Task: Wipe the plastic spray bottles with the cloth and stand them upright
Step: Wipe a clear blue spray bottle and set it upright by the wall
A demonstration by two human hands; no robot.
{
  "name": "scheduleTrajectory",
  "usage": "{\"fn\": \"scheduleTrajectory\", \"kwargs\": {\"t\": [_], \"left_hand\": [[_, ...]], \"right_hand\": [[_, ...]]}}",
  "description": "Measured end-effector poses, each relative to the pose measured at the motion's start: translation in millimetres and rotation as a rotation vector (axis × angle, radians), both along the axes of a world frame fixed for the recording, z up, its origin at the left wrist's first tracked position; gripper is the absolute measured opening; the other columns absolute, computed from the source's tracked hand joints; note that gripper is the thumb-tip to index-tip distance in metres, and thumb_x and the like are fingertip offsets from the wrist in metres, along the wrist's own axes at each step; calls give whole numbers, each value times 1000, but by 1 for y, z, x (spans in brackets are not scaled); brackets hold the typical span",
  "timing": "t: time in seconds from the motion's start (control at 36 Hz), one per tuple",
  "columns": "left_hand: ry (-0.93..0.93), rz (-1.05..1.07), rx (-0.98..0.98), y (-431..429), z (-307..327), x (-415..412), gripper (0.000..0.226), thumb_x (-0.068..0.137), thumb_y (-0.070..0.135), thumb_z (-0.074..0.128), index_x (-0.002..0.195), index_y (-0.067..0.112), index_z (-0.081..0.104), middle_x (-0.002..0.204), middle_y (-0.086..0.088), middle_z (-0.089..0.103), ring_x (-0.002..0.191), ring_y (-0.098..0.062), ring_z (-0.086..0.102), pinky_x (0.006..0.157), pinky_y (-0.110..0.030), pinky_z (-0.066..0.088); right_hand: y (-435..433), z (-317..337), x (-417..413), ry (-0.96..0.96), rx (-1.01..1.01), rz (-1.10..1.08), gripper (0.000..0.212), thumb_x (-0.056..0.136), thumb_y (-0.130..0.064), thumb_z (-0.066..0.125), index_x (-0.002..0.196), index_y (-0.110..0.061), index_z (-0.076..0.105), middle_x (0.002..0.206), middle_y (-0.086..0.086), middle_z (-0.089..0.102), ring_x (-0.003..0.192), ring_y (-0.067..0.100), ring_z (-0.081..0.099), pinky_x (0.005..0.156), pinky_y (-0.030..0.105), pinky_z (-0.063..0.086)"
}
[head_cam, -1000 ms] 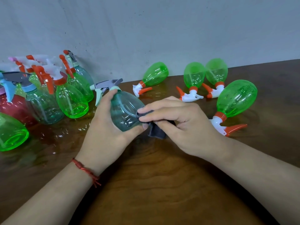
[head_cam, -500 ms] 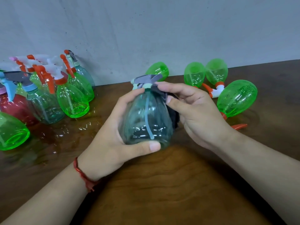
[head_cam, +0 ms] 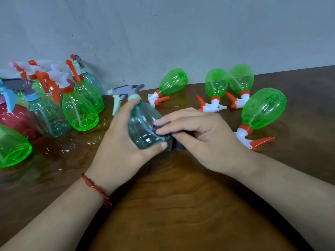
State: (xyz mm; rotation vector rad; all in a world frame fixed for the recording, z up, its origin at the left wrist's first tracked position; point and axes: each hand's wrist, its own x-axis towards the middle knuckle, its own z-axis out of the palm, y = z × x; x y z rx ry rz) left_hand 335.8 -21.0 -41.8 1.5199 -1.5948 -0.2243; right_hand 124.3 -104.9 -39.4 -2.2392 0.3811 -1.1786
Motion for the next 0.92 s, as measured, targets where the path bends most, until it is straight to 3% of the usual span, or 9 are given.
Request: {"fn": "scheduleTrajectory", "kwargs": {"t": [0.08,0.17,0.28,0.39,0.5,0.64,0.72,0.92], "left_hand": [[69,40,9,1,3,-1,112,61,56,94,156,40,38,146,13,59,129,-3,61,111,-23,49],[174,7,24,1,3,-4,109,63,49,99,155,40,41,142,11,64,126,-5,66,111,-33,52],[267,-153,13,3,4,-11,105,66,33,101,154,34,44,143,12,64,129,-12,67,112,-45,53],[325,-349,19,10,6,-19,104,72,17,95,159,20,37,154,5,57,138,-18,62,110,-34,54],[398,-493,116,10,7,-19,114,78,26,94,167,21,23,163,0,48,145,-25,56,112,-35,52],[190,-403,133,8,4,-10,114,78,23,97,167,33,26,161,7,50,145,-20,56,120,-49,46],[94,-353,97,7,2,-11,115,72,30,99,164,31,30,160,8,51,146,-19,53,119,-46,46],[130,-120,-19,1,0,-7,111,68,36,99,160,33,38,153,13,56,137,-6,60,116,-37,51]], "right_hand": [[1,0,2,14,-73,0,41,93,15,65,111,-17,84,123,-8,77,121,12,67,107,37,52],[0,0,1,-7,-45,2,38,96,13,64,113,-15,83,125,-7,76,124,13,66,109,39,51],[-6,0,0,-130,201,35,38,99,14,59,119,-11,78,131,0,74,132,19,64,115,44,49],[-10,4,2,-333,564,157,36,102,12,56,122,-10,74,134,6,73,134,17,63,119,38,46],[-13,7,0,-446,678,219,33,101,10,57,125,-8,72,131,12,74,128,22,66,115,38,48],[-13,8,-2,-437,627,176,33,100,12,59,121,-9,75,127,8,76,126,20,68,109,32,51],[-14,7,-3,-326,470,86,33,99,15,59,118,-6,77,127,4,76,128,14,67,109,28,51],[-3,1,-3,-77,113,3,38,96,16,61,114,-12,82,127,-4,75,127,19,67,111,43,52]]}}
